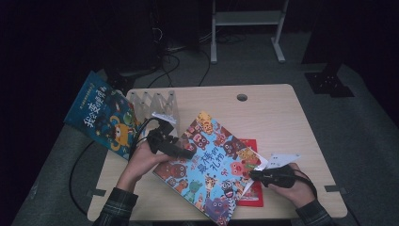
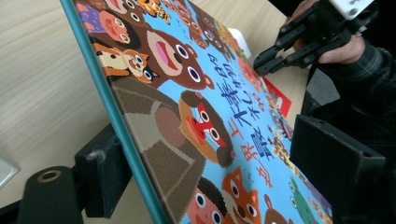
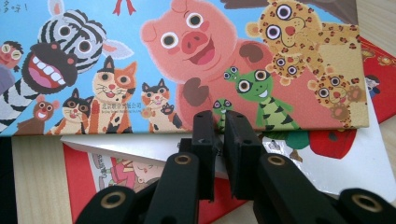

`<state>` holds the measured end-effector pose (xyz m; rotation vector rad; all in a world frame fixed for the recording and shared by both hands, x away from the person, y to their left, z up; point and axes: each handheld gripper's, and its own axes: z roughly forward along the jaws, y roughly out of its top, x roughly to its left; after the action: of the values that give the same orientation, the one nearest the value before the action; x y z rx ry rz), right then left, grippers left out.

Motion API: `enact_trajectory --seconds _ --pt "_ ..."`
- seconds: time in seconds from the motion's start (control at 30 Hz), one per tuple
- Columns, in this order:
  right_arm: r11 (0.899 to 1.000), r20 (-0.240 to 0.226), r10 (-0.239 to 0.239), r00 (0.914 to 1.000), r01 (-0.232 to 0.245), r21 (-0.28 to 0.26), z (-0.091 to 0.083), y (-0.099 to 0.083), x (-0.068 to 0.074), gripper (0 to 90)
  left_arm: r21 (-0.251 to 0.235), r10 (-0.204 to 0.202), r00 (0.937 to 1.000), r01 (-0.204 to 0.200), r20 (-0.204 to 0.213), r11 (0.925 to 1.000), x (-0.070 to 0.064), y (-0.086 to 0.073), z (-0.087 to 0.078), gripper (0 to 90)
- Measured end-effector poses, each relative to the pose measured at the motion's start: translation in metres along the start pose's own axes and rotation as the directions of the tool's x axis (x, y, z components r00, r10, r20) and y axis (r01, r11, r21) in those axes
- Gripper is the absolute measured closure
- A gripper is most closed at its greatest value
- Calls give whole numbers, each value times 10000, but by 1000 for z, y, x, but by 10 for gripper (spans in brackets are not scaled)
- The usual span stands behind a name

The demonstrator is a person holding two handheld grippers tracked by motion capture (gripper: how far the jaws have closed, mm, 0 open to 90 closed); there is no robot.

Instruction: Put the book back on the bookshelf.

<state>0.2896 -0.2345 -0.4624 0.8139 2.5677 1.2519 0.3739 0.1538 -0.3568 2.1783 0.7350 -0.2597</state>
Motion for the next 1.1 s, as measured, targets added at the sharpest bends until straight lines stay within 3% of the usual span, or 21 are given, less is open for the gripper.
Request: enact_trajectory --seconds 0.23,0.37,0.63,1.03,1.1 --pt "10000 39 40 10000 -40 -68 0 -1 1 818 -268 473 9987 -468 197 9985 -9 16 -6 265" --pt "9999 66 43 10000 -43 -103 1 -1 1 817 -77 648 9979 -648 -9 9979 -13 26 -9 324" --pt "9999 138 -2 9999 4 -125 1 -1 3 815 131 828 9966 -828 -15 9965 -19 38 -10 445" --pt "9999 283 -62 9996 65 -111 3 1 6 810 752 633 9965 -590 -553 9954 -21 49 -9 553" --pt "9999 297 -86 9995 89 -101 3 1 7 808 756 515 9977 -480 -442 9960 -20 51 -10 565"
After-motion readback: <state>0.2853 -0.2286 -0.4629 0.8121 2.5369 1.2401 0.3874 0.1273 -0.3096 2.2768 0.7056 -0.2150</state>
